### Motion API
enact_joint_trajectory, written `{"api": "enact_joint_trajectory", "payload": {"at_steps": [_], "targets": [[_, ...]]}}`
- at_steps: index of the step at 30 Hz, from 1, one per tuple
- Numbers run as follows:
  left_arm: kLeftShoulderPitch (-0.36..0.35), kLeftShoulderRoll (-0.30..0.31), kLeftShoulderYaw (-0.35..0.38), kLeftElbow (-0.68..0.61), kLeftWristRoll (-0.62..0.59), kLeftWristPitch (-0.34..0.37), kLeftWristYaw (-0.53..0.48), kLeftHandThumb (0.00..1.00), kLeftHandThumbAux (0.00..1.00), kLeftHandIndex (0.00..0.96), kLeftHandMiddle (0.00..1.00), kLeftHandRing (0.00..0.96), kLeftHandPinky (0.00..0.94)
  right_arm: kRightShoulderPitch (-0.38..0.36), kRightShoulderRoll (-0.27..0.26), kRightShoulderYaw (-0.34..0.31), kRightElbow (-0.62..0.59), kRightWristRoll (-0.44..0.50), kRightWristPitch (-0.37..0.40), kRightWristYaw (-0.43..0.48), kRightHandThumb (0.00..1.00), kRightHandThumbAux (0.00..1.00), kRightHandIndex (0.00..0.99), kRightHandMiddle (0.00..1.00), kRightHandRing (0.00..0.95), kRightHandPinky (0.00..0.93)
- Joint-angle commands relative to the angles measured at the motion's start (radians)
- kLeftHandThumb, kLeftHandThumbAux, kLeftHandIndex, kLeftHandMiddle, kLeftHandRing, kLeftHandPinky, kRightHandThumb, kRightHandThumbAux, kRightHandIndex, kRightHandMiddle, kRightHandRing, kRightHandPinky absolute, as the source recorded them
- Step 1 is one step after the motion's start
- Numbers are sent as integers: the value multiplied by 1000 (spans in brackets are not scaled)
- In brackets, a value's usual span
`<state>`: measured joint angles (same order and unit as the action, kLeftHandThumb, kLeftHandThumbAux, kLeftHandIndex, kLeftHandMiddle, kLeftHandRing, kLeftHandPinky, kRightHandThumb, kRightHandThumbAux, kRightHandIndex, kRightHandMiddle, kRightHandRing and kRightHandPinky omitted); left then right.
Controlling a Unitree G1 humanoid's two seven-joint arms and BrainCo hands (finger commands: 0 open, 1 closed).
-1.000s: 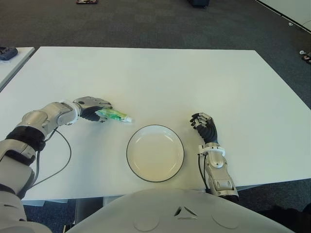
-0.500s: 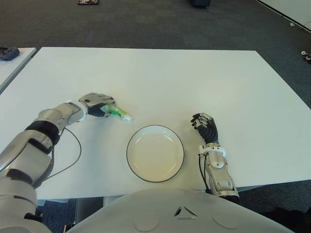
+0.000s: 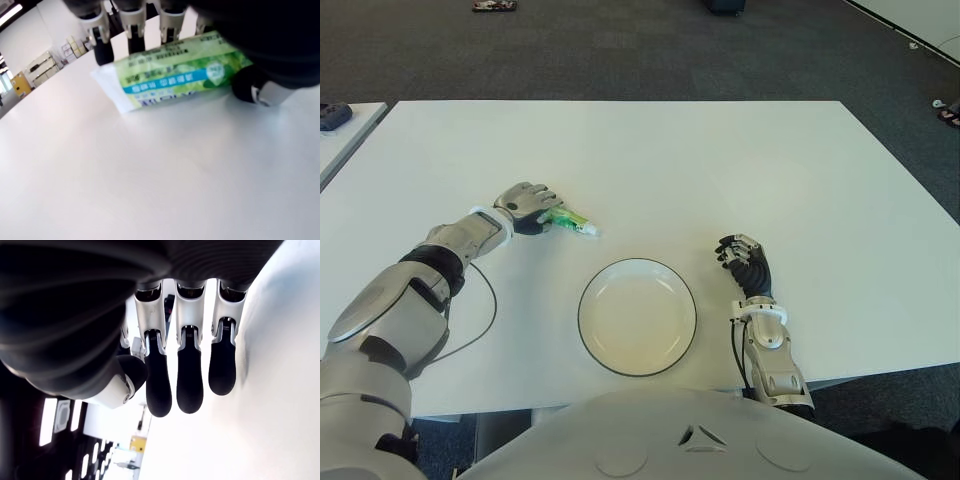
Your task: Put the toothpaste on the table into the plate.
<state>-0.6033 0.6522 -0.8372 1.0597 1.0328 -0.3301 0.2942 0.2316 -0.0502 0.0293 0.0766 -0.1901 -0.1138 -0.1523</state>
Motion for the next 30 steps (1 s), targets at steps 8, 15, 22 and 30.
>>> {"api": "enact_joint_trajectory", "payload": {"at_steps": [8, 15, 22, 30], "targets": [[118, -69, -105, 86, 62, -5, -11, 440, 347, 24, 79, 81, 149, -4, 7, -3, -1, 0, 25, 1, 708, 730, 428, 534, 533, 543], [116, -76, -117, 102, 56, -14, -6, 463, 372, 54, 101, 98, 167, -4, 6, -2, 2, -3, 19, 0, 708, 731, 428, 544, 542, 548], [113, -79, -112, 114, 40, -20, -26, 510, 407, 70, 119, 113, 184, -6, 3, -2, 5, -8, 16, -1, 707, 731, 428, 545, 542, 547], [122, -69, -86, 102, -8, -38, -25, 613, 451, 195, 188, 181, 259, -5, 3, -3, 4, -3, 11, 0, 708, 730, 429, 542, 541, 545]]}}
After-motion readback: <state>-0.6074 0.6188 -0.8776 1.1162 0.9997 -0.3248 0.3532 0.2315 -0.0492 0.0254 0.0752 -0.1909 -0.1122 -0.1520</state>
